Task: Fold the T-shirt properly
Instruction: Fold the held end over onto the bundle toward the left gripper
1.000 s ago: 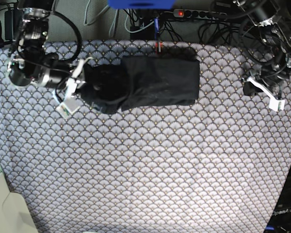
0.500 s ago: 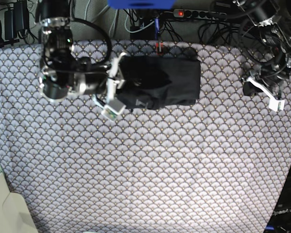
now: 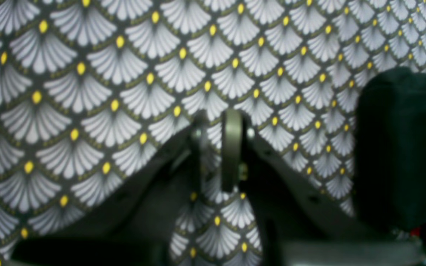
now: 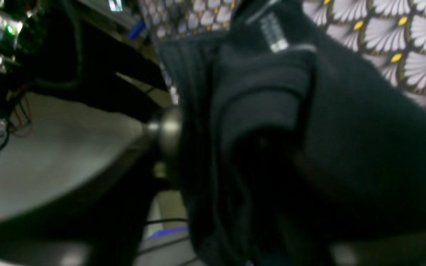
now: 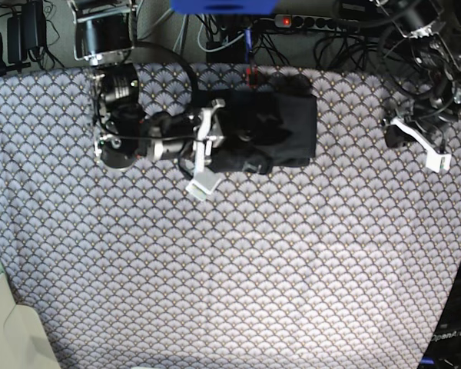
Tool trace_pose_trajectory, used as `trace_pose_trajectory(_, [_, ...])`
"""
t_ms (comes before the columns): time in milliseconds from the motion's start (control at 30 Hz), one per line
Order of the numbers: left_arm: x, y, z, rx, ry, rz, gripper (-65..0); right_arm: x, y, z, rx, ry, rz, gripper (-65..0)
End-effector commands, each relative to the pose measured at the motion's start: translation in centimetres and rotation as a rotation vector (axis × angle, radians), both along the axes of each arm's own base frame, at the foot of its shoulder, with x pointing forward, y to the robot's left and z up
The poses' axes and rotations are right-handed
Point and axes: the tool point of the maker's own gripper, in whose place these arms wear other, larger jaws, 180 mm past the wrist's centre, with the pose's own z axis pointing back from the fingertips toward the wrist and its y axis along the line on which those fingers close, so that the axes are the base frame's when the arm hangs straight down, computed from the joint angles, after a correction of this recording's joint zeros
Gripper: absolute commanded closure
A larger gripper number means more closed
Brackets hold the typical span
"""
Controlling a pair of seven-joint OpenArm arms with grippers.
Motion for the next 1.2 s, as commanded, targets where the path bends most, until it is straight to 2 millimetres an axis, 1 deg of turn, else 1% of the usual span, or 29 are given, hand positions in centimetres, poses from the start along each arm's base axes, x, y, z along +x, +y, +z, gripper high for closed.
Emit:
trace_pose_trajectory(0, [1.0,0.6,1.4,0.014,-0.057,0.000,-6.7,1.0,0.6,2.1,0.059,-0.054,-0.011,-30.6])
trace_pose_trajectory(33, [1.0,0.6,1.5,0.015,-0.058,0.000,-6.7,1.1,0.6,2.5,0.062,-0.071,-0.011,-32.7])
trace_pose_trajectory(100, [1.1,0.6,1.5,0.016,-0.059,0.000,-6.7,1.2,1.1,3.6,0.077,-0.112,-0.004,-34.5])
trace_pose_trajectory(167, [1.1,0.4,1.4,0.014,-0.058,-0.005,-6.7,1.5,1.7,5.3,0.102,-0.172,0.008,-34.7])
trace_pose_trajectory(267, [1.1,0.3,1.4,0.014,-0.057,-0.006,-6.7,1.1,3.1,7.1,0.125,-0.225,0.048,-34.6])
trace_pose_trajectory(433, [1.0,0.5,1.3,0.016,-0.053,-0.003,-6.7,0.3,4.8,7.9,0.158,-0.235,0.085,-34.4])
trace_pose_trajectory(533, [0.9,0.5,1.4,0.014,-0.051,-0.003,-6.7,0.2,5.0,7.8,0.158,-0.233,0.094,-34.2])
trace_pose_trajectory(567, [0.9,0.4,1.3,0.014,-0.048,-0.004,-6.7,0.5,4.9,8.0,0.151,-0.244,0.097,-34.0])
trace_pose_trajectory(633, [0.9,0.4,1.4,0.015,-0.049,-0.005,-6.7,1.1,3.8,7.6,0.113,-0.259,0.099,-32.4])
trace_pose_trajectory(733, [0.9,0.4,1.3,0.014,-0.048,-0.005,-6.7,1.8,2.5,7.4,0.071,-0.282,0.099,-27.0])
trace_pose_trajectory(800, [0.9,0.4,1.3,0.013,-0.049,-0.005,-6.7,2.1,1.3,6.7,0.026,-0.287,0.102,-20.6])
trace_pose_trajectory(933, [1.0,0.4,1.4,0.013,-0.053,-0.003,-6.7,2.3,-1.4,5.4,-0.052,-0.284,0.098,-4.6])
trace_pose_trajectory(1000, [1.0,0.4,1.4,0.014,-0.055,-0.003,-6.7,2.1,-2.2,4.8,-0.075,-0.275,0.098,-0.4])
trace_pose_trajectory(1067, [1.0,0.4,1.4,0.013,-0.055,-0.002,-6.7,1.2,-2.9,3.8,-0.092,-0.243,0.098,0.0])
trace_pose_trajectory(1167, [1.0,0.4,1.3,0.012,-0.054,-0.002,-6.7,-0.1,-3.2,2.7,-0.089,-0.196,0.085,0.0])
